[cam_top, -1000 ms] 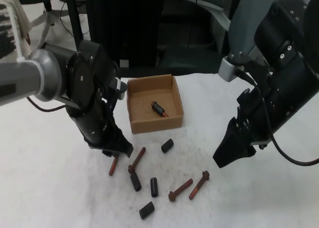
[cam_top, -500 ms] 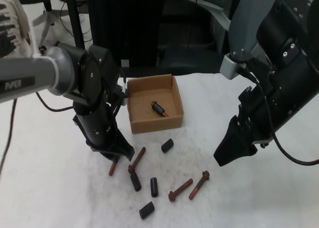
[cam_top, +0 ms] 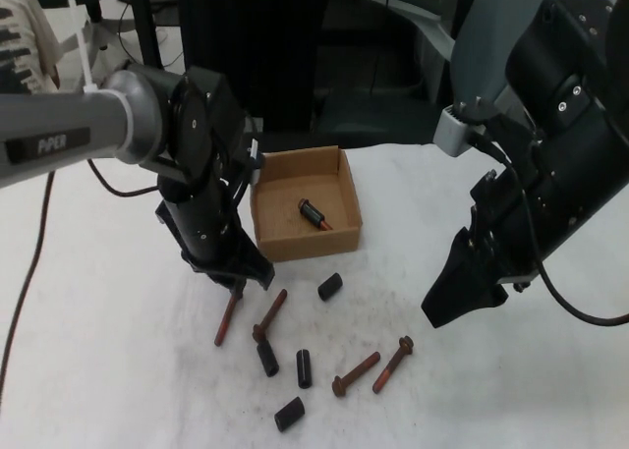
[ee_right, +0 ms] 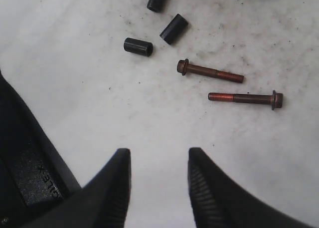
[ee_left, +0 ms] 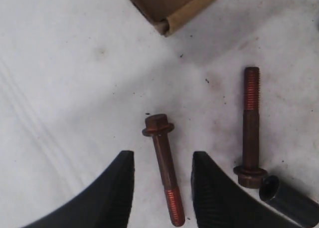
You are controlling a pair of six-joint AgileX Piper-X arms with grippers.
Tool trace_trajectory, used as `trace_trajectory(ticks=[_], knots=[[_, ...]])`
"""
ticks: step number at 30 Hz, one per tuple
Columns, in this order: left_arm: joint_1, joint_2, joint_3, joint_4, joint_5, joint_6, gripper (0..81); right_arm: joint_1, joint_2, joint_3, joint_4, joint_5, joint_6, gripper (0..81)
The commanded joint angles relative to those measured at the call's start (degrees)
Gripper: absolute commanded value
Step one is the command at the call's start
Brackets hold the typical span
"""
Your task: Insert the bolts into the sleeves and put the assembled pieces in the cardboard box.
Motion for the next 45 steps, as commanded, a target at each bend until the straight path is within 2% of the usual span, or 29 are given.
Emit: trace_trajectory(ticks=[1, 45], knots=[[-0.12, 1.15, -0.55, 2.25, -0.18, 0.01, 35.9, -0.16, -0.77, -0.54, 0.15, -0.58, 0.06, 36.3], [-0.12, 5.20, -0.55, -1.45, -0.01, -1.30, 35.9, -0.16, -0.77, -0.54, -1.04, -0.58, 0.06, 36.3]])
